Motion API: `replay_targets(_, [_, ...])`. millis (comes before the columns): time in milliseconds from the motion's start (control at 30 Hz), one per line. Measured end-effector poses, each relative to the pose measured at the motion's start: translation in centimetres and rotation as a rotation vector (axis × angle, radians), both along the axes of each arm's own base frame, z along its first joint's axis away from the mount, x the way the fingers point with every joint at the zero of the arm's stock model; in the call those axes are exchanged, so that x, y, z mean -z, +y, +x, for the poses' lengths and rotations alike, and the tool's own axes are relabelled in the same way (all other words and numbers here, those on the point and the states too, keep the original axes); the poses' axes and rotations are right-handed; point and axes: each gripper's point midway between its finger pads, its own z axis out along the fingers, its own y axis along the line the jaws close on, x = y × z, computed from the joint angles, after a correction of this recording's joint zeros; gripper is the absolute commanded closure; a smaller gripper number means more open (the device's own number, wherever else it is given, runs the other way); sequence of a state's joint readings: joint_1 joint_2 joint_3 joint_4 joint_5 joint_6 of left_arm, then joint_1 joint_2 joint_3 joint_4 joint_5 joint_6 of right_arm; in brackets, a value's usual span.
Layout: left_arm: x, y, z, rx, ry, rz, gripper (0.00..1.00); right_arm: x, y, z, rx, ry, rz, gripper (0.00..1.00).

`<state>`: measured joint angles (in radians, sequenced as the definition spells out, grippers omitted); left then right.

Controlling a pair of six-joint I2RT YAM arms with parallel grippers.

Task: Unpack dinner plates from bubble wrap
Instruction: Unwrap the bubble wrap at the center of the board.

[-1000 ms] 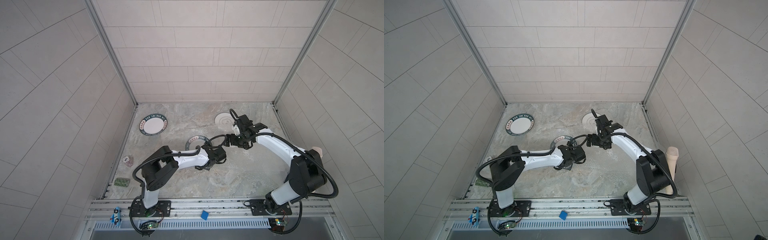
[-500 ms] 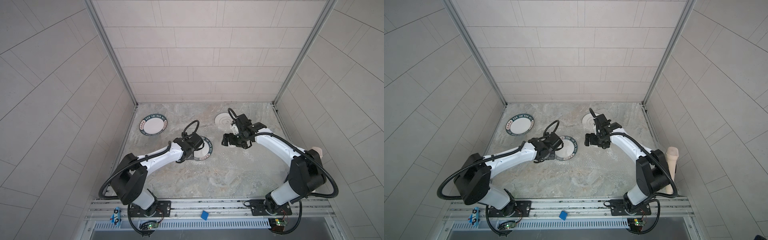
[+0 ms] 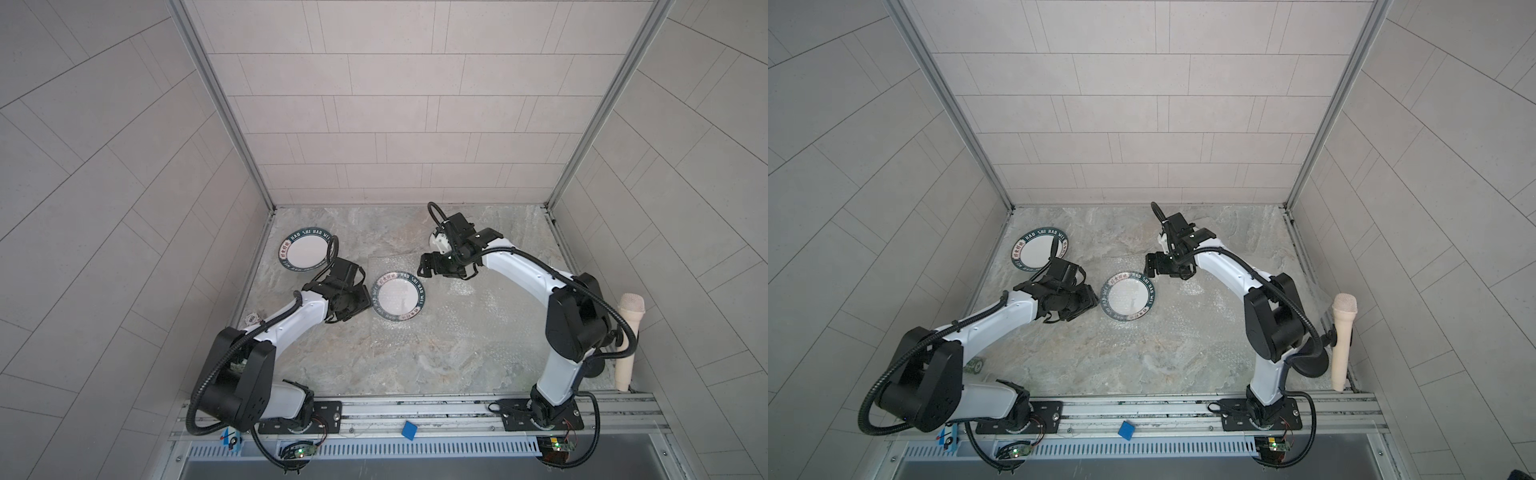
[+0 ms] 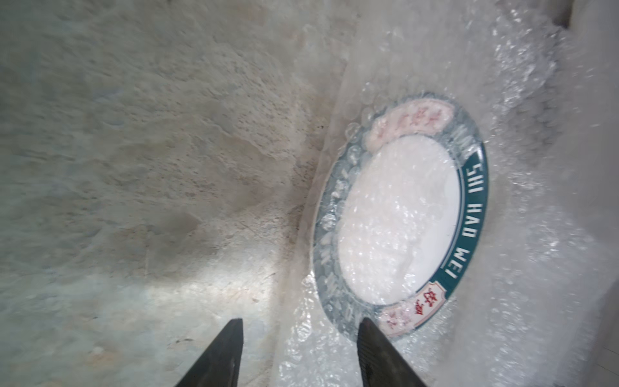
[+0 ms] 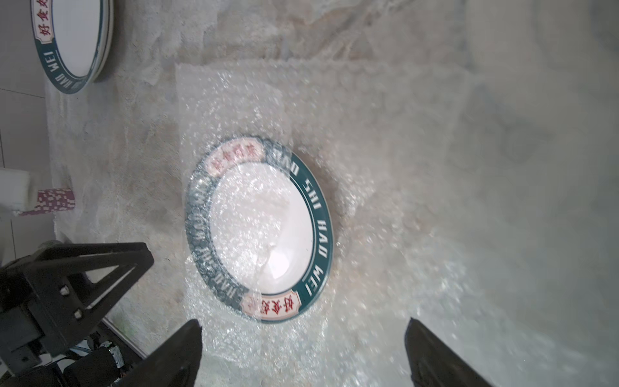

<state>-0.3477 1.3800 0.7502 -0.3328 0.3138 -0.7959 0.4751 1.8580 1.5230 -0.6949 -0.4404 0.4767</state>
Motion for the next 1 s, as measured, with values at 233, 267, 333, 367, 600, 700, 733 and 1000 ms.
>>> replay_targets(233, [-0.4,-1.4,0.9,0.001,-0.045,-0.195,0.11,3.5,4.0,3.0,-0.049,0.036,0.006,0.08])
replay_targets(267, [-0.4,-1.5,0.9,0.002,-0.049,-0.212,0.11,3.7,4.3,3.4,-0.050,0.034,0.010,0.08])
replay_targets(333, [-0.6,-1.6,1.0,0.005,-0.056,-0.243,0.11,4.3,4.8,4.2,-0.051,0.036,0.013,0.09])
replay_targets(367, [-0.6,-1.5,1.1,0.004,-0.058,-0.255,0.11,4.5,5.0,4.5,-0.052,0.037,0.015,0.10])
replay_targets(600, [-1.2,-1.6,1.6,-0.001,-0.085,-0.318,0.11,6.0,6.2,6.1,-0.059,0.045,0.032,0.13])
replay_targets(700, [-1.4,-1.6,1.6,-0.002,-0.091,-0.328,0.11,6.3,6.8,6.7,-0.067,0.045,0.046,0.16])
replay_targets(733, [-1.4,-1.6,1.6,-0.002,-0.092,-0.330,0.11,6.4,7.0,6.9,-0.068,0.045,0.049,0.17])
replay_targets(1000, [-1.3,-1.4,1.5,-0.008,-0.092,-0.339,0.11,7.0,8.6,7.7,-0.102,0.043,0.087,0.47])
